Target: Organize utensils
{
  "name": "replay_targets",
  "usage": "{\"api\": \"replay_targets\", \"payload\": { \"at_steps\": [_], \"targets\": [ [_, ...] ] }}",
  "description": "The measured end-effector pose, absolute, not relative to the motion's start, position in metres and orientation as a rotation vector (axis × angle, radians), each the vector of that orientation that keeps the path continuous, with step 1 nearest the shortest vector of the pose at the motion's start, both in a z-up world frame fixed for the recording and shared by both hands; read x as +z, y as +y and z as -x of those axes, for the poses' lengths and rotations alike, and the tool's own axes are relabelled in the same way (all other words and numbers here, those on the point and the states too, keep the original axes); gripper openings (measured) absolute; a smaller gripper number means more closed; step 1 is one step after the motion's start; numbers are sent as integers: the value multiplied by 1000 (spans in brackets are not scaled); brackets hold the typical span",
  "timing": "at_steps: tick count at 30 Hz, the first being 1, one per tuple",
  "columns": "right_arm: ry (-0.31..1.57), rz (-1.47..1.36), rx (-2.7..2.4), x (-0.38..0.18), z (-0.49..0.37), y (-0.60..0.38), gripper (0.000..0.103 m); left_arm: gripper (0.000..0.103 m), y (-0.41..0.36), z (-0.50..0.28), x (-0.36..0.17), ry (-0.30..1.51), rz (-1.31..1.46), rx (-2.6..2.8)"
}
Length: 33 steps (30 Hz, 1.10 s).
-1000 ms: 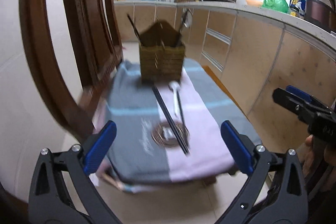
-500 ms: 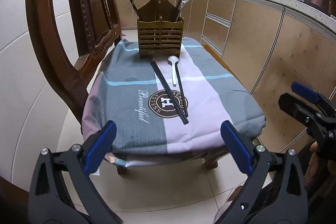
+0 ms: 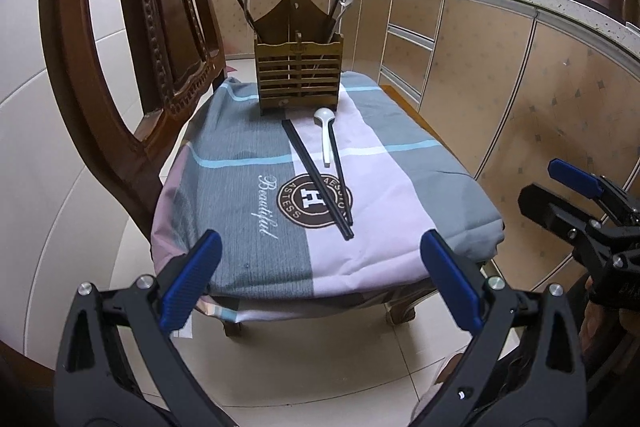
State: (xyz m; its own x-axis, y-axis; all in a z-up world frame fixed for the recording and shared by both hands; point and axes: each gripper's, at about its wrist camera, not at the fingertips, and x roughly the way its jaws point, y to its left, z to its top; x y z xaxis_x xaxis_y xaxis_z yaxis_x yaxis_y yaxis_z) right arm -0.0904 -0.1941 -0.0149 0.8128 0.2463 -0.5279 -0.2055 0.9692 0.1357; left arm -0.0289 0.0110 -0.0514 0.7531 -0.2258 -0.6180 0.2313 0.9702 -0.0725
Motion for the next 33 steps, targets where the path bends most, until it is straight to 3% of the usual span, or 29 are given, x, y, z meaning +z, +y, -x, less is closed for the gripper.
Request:
{"api": "replay_targets", "payload": {
  "at_steps": [23,31,33],
  "targets": [
    [572,-99,258,-15,87,-194,97,98,7,17,-56,710,6,-253],
    [588,-126,241,-17,78,-200,96,86,5,-63,-32,735,-49,-182],
    [600,-134,240,-19,74,-201,96,77,4,-98,-36,792,-31,-180]
  ]
}}
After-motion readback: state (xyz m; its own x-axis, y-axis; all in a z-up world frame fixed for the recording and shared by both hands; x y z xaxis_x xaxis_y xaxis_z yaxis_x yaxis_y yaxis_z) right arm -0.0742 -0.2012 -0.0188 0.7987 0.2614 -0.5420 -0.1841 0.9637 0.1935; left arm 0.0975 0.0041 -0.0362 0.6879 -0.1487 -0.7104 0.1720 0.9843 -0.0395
